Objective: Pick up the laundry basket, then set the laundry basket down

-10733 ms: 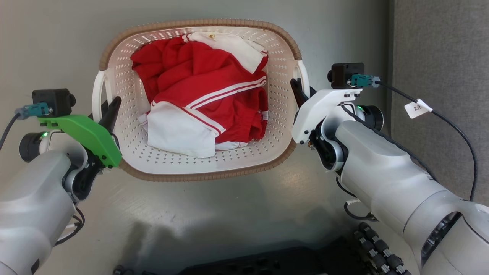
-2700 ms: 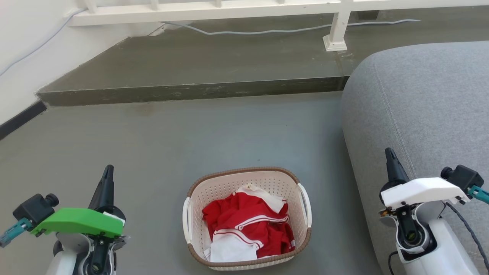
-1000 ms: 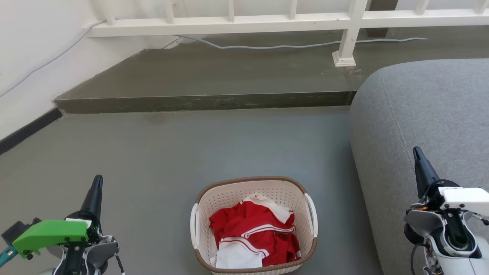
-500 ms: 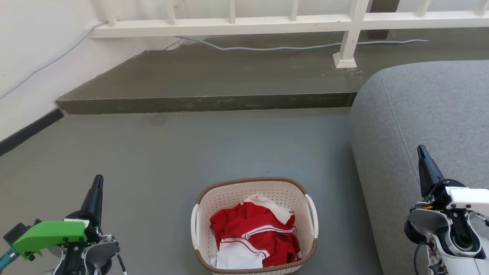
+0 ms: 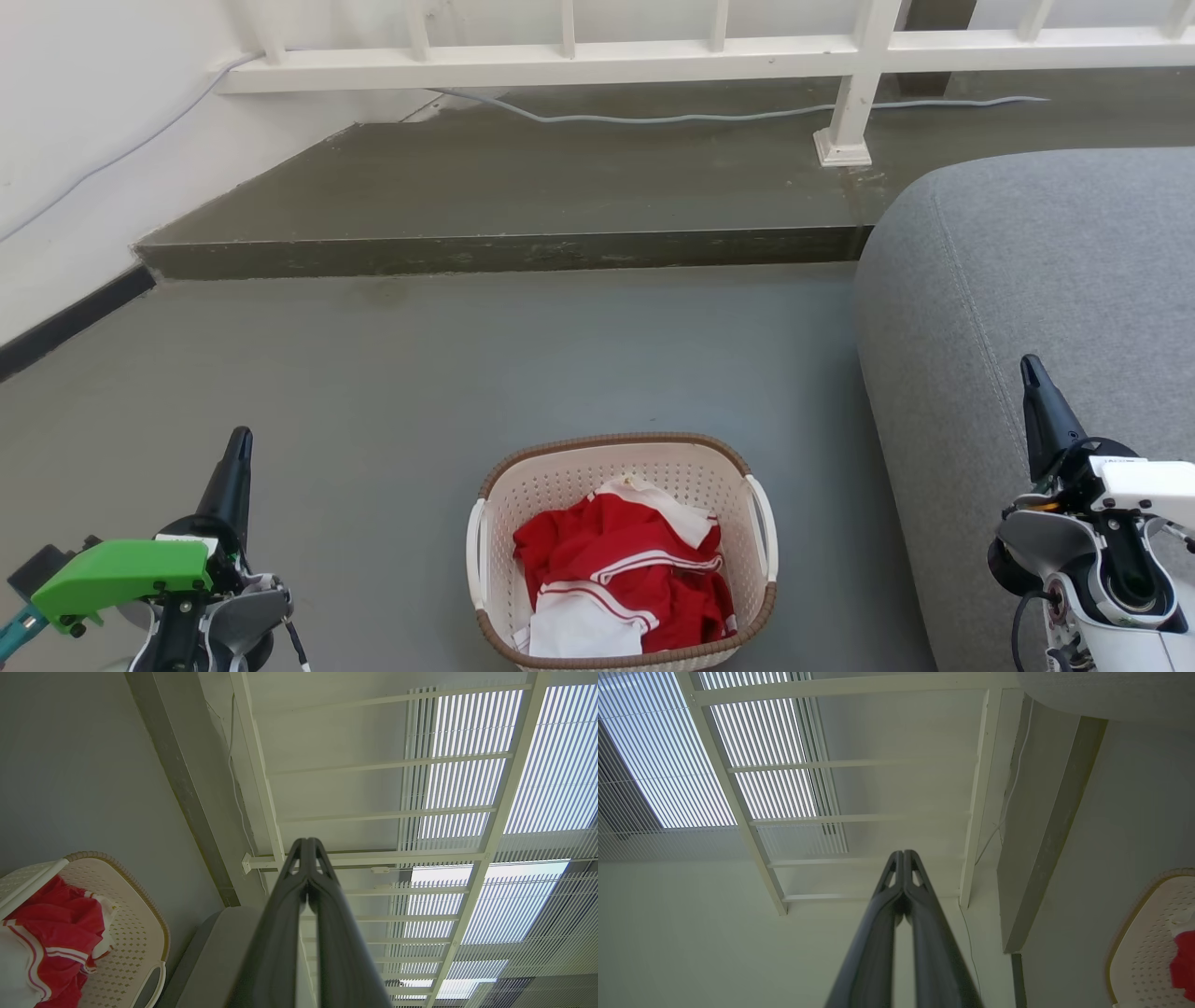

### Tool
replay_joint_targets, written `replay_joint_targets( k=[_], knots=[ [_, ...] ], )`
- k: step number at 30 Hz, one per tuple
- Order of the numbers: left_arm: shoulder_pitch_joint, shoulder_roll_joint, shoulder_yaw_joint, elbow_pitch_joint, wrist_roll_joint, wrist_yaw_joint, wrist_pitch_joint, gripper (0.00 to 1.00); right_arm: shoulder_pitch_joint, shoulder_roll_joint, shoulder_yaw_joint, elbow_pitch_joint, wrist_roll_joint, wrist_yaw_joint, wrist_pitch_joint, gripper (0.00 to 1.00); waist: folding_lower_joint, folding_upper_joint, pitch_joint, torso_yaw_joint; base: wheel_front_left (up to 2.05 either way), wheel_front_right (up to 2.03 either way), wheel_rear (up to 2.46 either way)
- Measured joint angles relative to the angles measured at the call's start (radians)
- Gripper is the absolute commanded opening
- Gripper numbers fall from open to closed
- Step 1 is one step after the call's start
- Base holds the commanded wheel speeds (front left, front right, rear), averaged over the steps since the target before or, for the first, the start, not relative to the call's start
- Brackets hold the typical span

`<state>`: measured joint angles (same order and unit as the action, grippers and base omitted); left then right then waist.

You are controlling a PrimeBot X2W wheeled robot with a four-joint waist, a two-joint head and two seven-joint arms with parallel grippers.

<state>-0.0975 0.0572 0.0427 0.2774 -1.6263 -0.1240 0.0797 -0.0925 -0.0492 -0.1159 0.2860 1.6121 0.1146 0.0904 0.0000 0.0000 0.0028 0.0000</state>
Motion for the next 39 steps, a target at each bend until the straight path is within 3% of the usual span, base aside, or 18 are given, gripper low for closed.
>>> replay_joint_targets(
  k=[39],
  knots=[
    [0.0, -0.002, 0.005, -0.001, 0.0, 0.0, 0.0, 0.0, 0.0, 0.0, -0.002, -0.003, 0.0, 0.0, 0.003, 0.0, 0.0, 0.0, 0.0, 0.0, 0.0, 0.0, 0.0]
  ],
)
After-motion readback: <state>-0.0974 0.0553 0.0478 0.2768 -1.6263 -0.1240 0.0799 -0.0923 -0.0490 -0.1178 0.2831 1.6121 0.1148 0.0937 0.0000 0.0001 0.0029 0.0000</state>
